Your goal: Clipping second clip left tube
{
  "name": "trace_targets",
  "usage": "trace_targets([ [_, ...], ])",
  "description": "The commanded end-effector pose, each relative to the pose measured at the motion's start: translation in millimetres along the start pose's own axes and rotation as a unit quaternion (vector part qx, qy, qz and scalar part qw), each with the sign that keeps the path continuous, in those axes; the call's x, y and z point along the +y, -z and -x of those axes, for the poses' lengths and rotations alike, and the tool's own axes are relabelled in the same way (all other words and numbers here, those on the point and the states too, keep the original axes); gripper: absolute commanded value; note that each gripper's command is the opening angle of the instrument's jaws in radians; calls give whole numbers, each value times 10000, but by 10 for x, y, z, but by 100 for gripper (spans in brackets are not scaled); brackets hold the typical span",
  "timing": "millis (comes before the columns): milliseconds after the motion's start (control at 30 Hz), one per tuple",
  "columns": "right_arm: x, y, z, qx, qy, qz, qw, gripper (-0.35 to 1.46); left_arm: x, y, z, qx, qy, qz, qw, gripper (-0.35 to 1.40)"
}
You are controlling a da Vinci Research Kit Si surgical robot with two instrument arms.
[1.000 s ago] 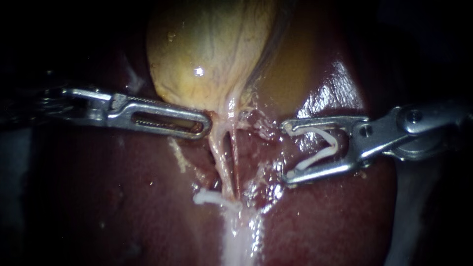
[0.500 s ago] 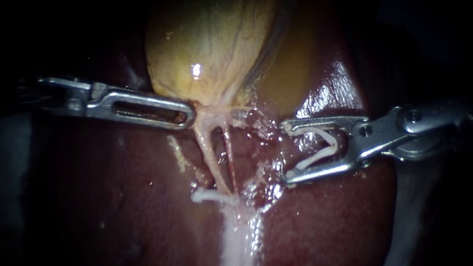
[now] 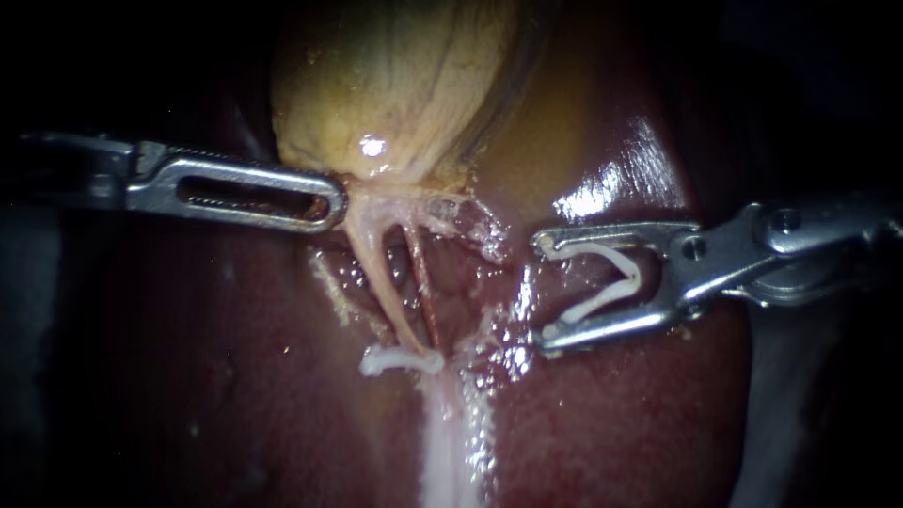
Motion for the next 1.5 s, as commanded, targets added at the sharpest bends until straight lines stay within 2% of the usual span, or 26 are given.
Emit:
trace_targets([
  [33,-1,-4,1,-4,-19,5,10000,50,-1,-1,0,6,-5,-5,10000,-35],
  [600,-1,-87,22,-10,-159,51,9999,50,3,-4,2,21,0,-19,10000,-35],
  [1500,6,-149,46,-53,-291,-29,9996,50,13,-9,4,28,15,-25,10000,-35],
])
